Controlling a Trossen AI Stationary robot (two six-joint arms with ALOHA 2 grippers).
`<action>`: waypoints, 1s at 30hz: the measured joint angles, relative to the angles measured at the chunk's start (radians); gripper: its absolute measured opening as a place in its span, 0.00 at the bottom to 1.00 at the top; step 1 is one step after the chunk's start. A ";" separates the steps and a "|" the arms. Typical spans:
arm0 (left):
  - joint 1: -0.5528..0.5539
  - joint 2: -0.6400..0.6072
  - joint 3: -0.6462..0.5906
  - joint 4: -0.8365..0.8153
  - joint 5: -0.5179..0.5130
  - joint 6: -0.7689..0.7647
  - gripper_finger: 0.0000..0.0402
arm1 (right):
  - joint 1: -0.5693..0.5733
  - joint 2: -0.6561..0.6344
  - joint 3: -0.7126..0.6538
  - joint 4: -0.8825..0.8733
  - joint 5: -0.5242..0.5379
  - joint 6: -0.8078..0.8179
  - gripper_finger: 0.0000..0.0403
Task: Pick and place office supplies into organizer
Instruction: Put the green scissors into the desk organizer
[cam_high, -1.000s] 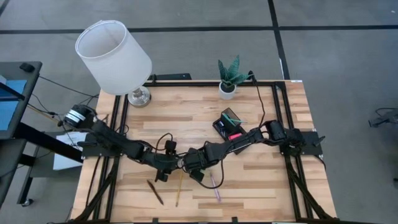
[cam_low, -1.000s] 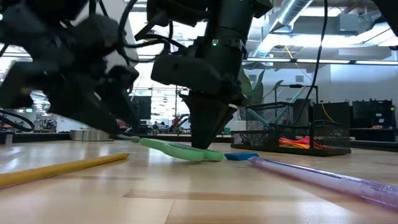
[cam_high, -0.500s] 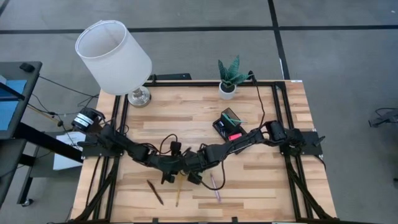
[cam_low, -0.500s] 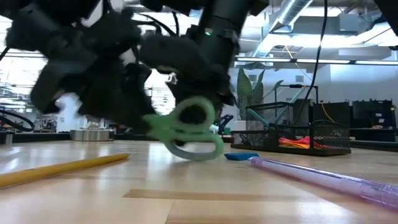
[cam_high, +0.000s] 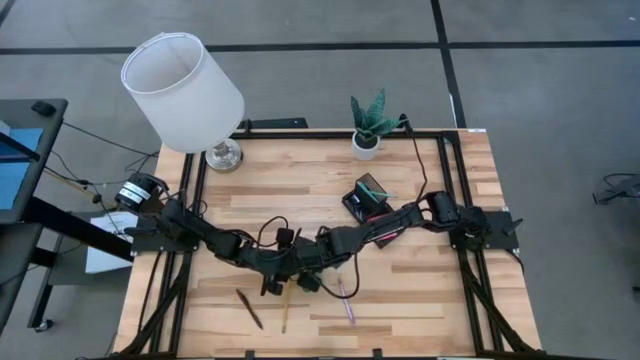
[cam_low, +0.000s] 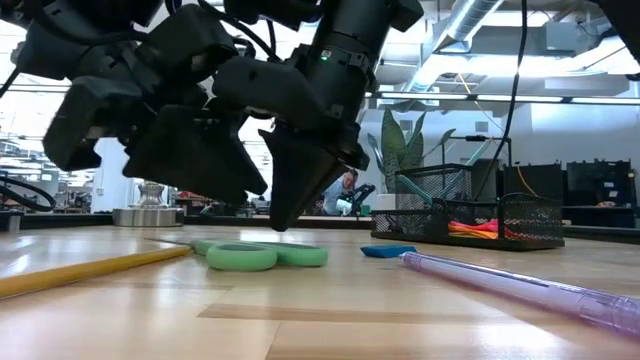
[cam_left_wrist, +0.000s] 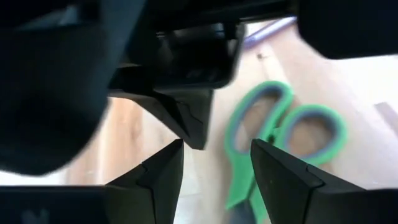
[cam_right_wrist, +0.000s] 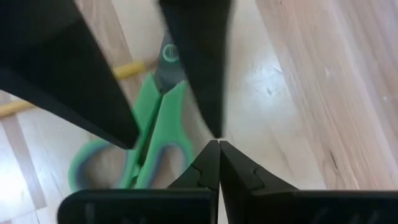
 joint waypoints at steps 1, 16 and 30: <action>0.000 0.000 0.000 0.000 0.014 0.000 0.45 | 0.002 0.000 0.000 -0.006 0.001 0.003 0.00; -0.064 0.000 0.000 0.002 0.168 0.095 0.45 | 0.091 -0.041 0.001 -0.021 -0.007 0.110 0.04; -0.077 0.001 0.000 -0.017 0.122 0.067 0.45 | 0.065 -0.009 -0.001 -0.045 0.004 0.176 0.22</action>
